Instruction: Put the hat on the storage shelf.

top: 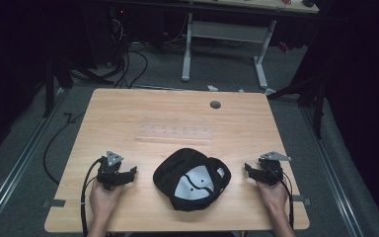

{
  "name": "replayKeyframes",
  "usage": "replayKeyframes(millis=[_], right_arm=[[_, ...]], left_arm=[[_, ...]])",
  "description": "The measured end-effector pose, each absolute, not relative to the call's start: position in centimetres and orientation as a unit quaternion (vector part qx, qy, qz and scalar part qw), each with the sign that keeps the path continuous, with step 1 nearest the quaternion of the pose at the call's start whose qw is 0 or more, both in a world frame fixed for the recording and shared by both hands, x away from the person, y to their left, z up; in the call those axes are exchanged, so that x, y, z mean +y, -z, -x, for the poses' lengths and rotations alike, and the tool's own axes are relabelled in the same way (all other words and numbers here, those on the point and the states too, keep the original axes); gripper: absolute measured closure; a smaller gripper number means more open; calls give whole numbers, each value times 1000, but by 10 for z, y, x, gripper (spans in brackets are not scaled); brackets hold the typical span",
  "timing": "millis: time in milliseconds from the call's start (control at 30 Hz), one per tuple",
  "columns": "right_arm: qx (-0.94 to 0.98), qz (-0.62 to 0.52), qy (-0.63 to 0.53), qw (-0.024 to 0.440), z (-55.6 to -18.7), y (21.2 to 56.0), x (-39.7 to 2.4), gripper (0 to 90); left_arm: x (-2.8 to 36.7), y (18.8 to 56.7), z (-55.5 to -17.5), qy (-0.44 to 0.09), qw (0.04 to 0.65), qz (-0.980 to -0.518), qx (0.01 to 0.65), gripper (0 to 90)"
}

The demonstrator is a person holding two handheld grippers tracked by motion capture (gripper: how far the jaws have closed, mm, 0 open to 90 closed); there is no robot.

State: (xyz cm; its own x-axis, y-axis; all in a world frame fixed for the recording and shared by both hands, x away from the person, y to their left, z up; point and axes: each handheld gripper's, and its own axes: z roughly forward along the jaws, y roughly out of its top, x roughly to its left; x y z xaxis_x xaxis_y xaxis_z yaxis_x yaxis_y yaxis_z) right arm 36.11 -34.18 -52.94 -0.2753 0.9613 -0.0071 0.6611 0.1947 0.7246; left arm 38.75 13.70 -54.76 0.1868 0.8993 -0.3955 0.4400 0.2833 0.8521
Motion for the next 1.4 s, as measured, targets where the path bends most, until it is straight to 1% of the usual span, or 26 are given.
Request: replayKeyframes(millis=[267,367,633,767,1067,1400], right_arm=[[733,-541,-348,221,-349,523,-340,402],[735,-527,-364,222,-343,518,-338,400],[741,-513,-383,205,-331,506,-328,407],[745,-499,-393,206,-328,500,-321,406],[756,-467,-415,196,-330,486,-306,408],[776,-438,-418,177,-338,477,-289,409]], left_arm=[[137,548,-388,-216,531,-558,600,255],[137,548,-388,-217,531,-558,600,255],[137,548,-388,-217,531,-558,600,255],[137,548,-388,-217,531,-558,600,255],[137,548,-388,-217,531,-558,600,256],[137,548,-388,-217,531,-558,600,256]])
